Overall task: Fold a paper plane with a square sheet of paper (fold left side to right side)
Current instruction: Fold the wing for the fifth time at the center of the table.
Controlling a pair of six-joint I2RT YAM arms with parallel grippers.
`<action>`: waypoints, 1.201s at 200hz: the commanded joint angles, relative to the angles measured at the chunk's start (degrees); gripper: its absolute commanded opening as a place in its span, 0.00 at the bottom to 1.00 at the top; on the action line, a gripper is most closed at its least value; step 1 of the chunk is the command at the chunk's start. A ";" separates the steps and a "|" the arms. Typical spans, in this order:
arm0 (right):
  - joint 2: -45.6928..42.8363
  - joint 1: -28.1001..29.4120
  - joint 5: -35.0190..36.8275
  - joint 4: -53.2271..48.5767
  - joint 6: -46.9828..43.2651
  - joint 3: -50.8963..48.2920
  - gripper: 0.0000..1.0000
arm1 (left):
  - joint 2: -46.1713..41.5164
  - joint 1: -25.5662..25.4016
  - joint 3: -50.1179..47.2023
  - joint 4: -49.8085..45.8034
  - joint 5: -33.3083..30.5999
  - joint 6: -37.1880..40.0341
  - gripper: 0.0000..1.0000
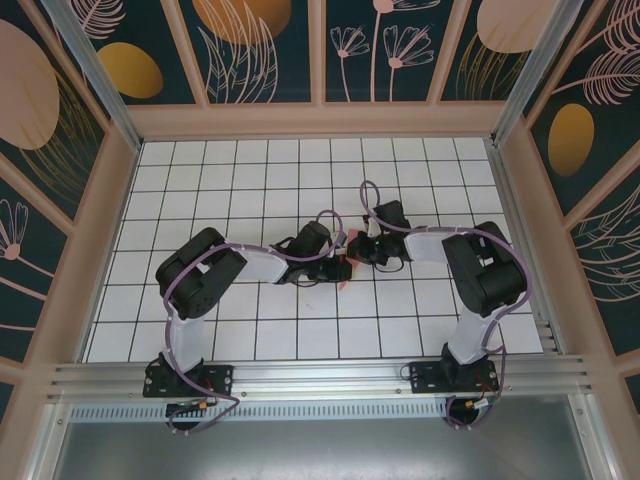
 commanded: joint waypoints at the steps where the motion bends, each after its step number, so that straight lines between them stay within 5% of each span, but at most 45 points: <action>1: 1.85 -1.75 4.90 0.36 -3.48 0.45 0.11 | 1.85 1.37 -3.08 -8.60 -3.24 -0.22 0.02; 178: 7.33 -15.62 0.81 -0.89 -9.69 9.38 0.12 | 2.63 1.48 -2.60 -9.01 -3.06 0.15 0.01; 240: -5.72 -15.39 1.05 -4.57 -9.20 6.75 0.13 | 2.07 1.43 -2.37 -8.34 -2.44 -0.03 0.01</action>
